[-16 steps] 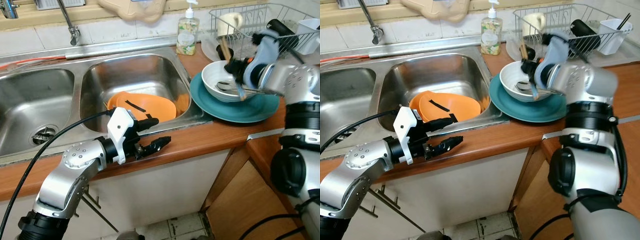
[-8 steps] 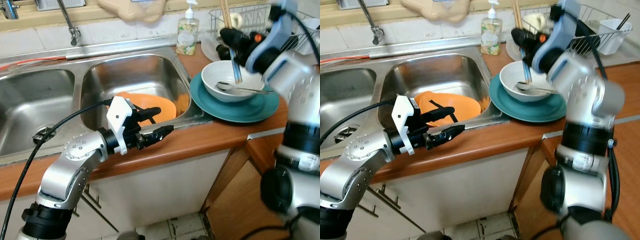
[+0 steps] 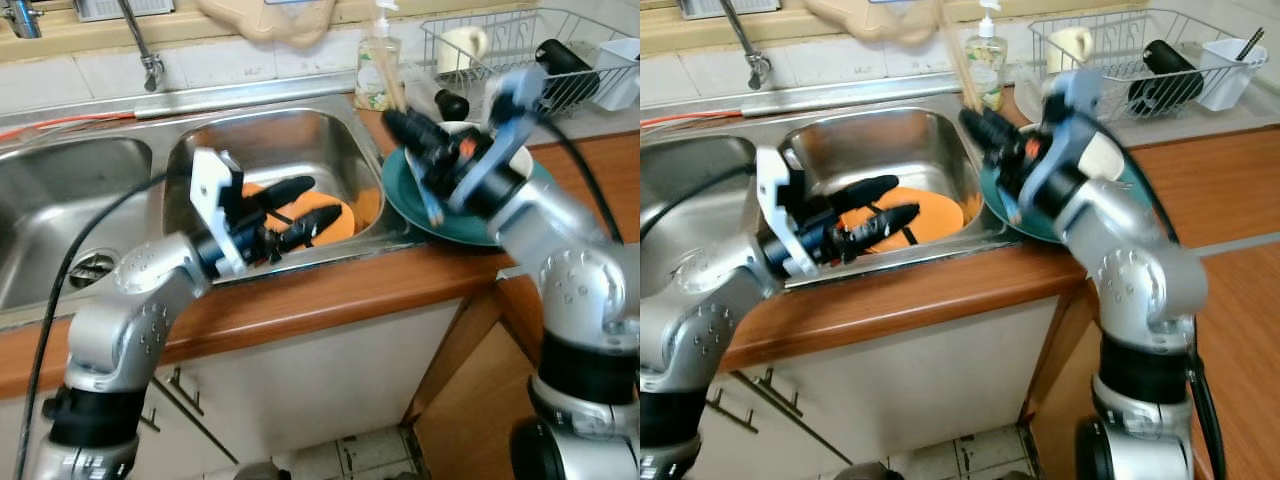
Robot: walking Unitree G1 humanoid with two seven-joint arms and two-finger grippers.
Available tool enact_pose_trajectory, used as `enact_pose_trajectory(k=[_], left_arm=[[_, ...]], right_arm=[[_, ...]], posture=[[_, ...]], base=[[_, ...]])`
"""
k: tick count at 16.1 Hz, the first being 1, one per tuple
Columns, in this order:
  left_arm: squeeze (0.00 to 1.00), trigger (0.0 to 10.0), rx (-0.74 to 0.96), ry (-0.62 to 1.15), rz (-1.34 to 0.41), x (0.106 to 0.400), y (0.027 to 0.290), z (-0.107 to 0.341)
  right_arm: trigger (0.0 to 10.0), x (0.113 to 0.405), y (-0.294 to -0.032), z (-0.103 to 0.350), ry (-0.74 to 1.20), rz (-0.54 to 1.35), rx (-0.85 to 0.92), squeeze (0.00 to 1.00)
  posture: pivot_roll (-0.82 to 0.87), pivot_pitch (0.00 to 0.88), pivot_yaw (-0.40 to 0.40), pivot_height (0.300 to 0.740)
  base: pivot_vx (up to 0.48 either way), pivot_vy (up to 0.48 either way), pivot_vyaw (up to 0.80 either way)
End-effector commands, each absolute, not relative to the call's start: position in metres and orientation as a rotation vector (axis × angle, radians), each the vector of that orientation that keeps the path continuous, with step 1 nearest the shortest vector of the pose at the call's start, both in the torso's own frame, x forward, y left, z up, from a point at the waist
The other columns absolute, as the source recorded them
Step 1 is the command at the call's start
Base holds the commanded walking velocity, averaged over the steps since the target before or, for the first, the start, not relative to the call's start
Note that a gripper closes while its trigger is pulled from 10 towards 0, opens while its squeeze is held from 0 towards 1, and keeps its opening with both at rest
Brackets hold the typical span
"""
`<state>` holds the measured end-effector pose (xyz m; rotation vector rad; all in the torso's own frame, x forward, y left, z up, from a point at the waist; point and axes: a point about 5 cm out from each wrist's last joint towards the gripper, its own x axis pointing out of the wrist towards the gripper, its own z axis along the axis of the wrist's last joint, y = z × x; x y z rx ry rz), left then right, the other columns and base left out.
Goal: Kitchen organization
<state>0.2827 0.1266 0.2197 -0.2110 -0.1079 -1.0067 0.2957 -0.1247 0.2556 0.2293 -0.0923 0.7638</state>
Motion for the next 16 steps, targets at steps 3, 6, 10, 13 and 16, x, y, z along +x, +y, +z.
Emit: enact_pose_trajectory(k=[3, 6, 10, 13, 16], left_arm=[[0.00, 10.0, -0.384, -0.156, -1.105, 0.285, 0.124, 0.241], [0.00, 10.0, -0.496, -0.182, -1.167, 0.287, 0.119, 0.246], [0.00, 0.0, -0.550, -0.118, -1.244, 0.286, 0.108, 0.241], [0.00, 0.0, -0.596, -0.119, -1.269, 0.285, 0.106, 0.241], [0.00, 0.0, -0.627, -0.114, -1.320, 0.279, 0.107, 0.241]], right_arm=[[0.0, 0.279, -0.112, 0.242, -0.105, 0.893, 0.216, 0.00], [0.0, 0.271, -0.105, 0.231, -0.087, 0.961, 0.192, 0.00], [0.0, 0.266, -0.099, 0.228, -0.101, 1.006, 0.151, 0.00], [0.0, 0.265, -0.098, 0.228, -0.110, 1.010, 0.138, 0.00], [0.0, 0.267, -0.099, 0.228, -0.113, 1.005, 0.125, 0.00]], posture=[[-0.01, 0.000, 0.082, 0.740], [-0.01, 0.000, 0.082, 0.740], [-0.01, 0.000, 0.093, 0.740], [-0.02, 0.000, 0.094, 0.740], [-0.01, 0.000, 0.088, 0.740]], base=[[0.000, 0.000, 0.00], [0.000, 0.000, 0.00], [0.000, 0.000, 0.00], [0.000, 0.000, 0.00], [0.000, 0.000, 0.00]])
